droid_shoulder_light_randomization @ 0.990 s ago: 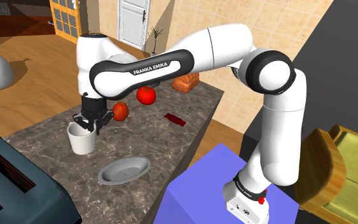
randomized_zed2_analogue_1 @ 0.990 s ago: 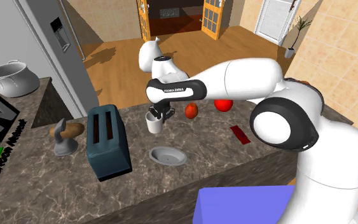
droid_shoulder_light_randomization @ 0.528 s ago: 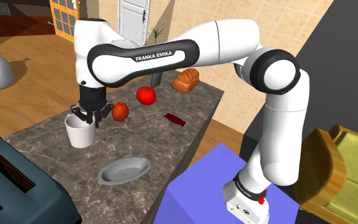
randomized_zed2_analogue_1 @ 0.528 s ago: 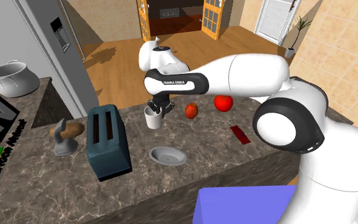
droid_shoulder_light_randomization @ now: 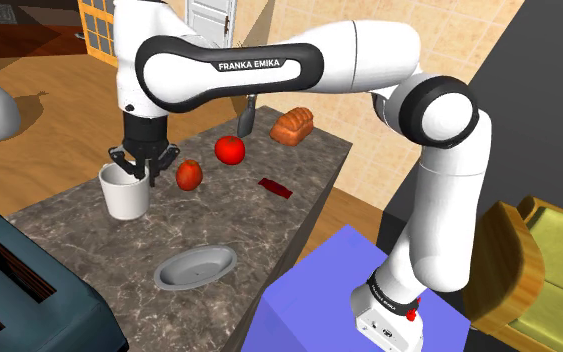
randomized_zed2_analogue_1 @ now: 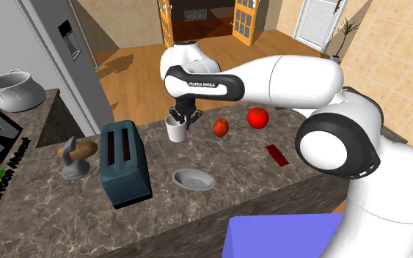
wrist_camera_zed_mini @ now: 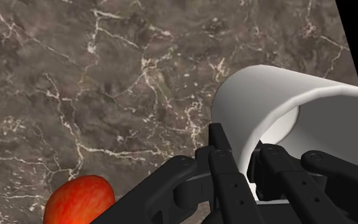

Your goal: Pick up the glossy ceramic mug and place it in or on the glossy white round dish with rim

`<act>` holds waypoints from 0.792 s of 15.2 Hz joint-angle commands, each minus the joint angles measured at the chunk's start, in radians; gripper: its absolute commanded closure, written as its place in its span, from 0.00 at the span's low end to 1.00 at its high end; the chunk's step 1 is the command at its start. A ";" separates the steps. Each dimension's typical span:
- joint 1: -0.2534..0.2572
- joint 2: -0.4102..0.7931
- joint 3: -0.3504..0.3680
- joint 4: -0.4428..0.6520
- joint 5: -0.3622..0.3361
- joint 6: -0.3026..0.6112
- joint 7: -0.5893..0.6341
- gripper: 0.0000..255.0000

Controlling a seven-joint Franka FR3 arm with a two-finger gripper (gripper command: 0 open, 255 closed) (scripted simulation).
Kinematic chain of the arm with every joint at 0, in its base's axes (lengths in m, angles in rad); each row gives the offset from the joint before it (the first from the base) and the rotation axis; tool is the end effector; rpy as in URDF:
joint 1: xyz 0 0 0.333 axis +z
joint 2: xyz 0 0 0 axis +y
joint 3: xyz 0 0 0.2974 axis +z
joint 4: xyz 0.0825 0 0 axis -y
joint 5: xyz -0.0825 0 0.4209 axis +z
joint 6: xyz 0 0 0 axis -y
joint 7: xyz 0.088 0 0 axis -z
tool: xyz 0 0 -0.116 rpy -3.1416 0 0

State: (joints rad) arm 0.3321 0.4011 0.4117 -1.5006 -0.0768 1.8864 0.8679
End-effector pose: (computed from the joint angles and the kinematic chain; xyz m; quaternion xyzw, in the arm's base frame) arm 0.5426 0.4441 0.4180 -0.9969 0.0657 0.0238 0.0354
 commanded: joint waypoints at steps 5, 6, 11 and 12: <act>-0.027 -0.141 0.019 -0.141 0.052 0.009 -0.006 1.00; -0.034 -0.185 0.024 -0.193 0.069 0.021 -0.011 1.00; -0.052 -0.400 0.037 -0.425 0.166 0.056 -0.040 1.00; -0.052 -0.442 0.038 -0.466 0.186 0.058 -0.046 1.00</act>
State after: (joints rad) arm 0.2827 0.0097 0.4491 -1.9179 0.0856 1.9425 0.8310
